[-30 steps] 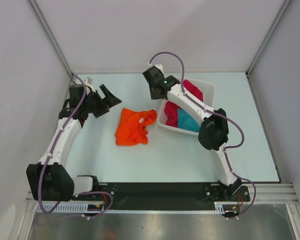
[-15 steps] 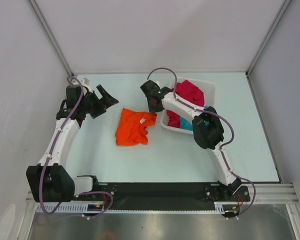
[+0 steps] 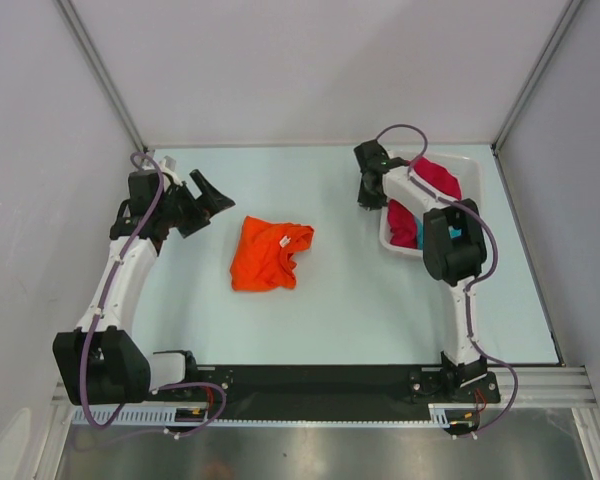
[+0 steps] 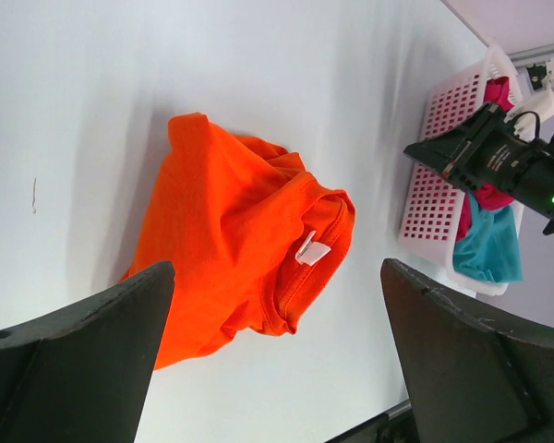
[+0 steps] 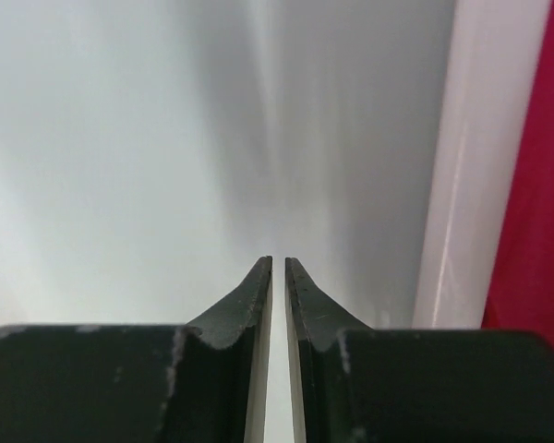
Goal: Fold and stack the t-shirts
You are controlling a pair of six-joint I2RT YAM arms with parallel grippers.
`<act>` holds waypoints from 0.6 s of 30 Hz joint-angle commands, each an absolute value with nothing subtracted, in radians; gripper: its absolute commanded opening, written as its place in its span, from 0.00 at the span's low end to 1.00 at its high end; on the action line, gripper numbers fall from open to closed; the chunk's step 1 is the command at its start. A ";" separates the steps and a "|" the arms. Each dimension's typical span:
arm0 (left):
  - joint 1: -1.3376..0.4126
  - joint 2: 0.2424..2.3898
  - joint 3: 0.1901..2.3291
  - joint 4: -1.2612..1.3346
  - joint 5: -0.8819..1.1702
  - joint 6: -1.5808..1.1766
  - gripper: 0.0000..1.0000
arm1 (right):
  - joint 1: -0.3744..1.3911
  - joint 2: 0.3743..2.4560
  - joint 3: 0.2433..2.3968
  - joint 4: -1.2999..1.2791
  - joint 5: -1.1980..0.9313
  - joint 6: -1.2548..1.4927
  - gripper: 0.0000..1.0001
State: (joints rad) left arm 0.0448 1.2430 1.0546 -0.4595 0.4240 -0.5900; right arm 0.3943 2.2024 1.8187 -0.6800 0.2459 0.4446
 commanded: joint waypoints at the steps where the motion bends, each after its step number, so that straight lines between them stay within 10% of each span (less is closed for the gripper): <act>1: 0.061 1.215 1.072 -0.457 0.446 -0.558 1.00 | 0.284 2.164 1.790 -0.690 0.275 0.443 0.15; 18: 0.069 1.215 1.051 -0.439 0.468 -0.565 1.00 | 0.103 1.853 1.421 -0.577 0.426 0.629 0.17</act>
State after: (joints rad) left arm 0.0586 1.2430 1.0546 -0.4583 0.4492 -0.5827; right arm 0.1219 1.9686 1.4704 -0.6159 0.3294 0.5442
